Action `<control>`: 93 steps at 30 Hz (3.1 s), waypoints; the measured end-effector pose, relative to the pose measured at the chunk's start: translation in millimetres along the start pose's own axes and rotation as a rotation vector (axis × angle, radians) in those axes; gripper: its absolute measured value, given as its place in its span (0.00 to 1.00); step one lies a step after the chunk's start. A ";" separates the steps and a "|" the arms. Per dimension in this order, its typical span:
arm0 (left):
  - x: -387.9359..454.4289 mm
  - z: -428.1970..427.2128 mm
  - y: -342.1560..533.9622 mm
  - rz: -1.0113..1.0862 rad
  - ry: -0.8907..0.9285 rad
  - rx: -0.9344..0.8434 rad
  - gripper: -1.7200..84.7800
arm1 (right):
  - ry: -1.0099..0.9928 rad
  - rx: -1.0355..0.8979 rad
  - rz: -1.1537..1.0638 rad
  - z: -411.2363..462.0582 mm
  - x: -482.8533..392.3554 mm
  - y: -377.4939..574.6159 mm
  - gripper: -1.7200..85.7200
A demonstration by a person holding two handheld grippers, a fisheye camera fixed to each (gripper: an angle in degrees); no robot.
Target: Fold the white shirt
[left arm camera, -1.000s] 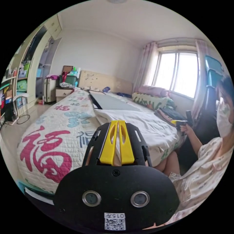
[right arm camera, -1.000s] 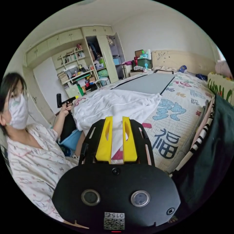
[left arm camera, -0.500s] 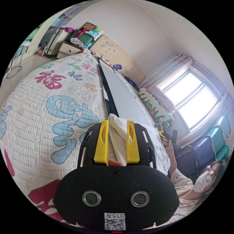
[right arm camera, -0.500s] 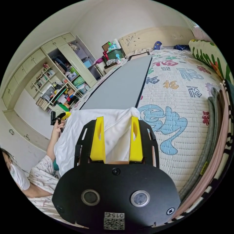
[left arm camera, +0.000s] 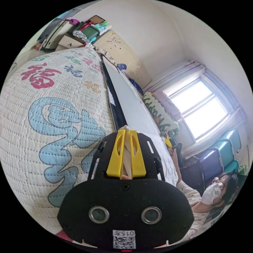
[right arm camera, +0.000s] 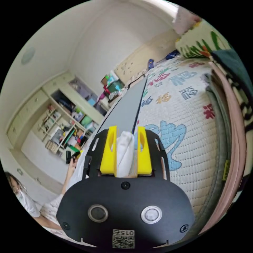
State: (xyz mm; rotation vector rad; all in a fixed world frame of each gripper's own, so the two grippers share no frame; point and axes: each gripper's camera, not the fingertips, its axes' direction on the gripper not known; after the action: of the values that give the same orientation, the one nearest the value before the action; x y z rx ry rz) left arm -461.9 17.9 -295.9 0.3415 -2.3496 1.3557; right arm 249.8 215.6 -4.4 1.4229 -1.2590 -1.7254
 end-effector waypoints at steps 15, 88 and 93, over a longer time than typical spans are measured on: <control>92.7 -34.0 -3.3 -0.014 0.032 0.200 0.02 | -0.104 -0.162 0.011 55.0 57.0 -20.0 0.08; -195.2 -41.0 -74.3 0.342 -0.072 0.249 0.02 | -0.091 -0.447 -1.080 242.1 158.5 430.2 0.12; -176.3 -58.0 -10.4 0.616 0.306 0.134 0.07 | 0.010 -0.317 -0.860 156.8 268.6 418.4 0.11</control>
State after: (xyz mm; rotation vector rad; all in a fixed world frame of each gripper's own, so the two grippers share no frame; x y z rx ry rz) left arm -288.2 64.6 -342.9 -0.5662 -2.1839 1.6863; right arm -29.4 -135.1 261.8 1.9003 -0.3043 -2.3016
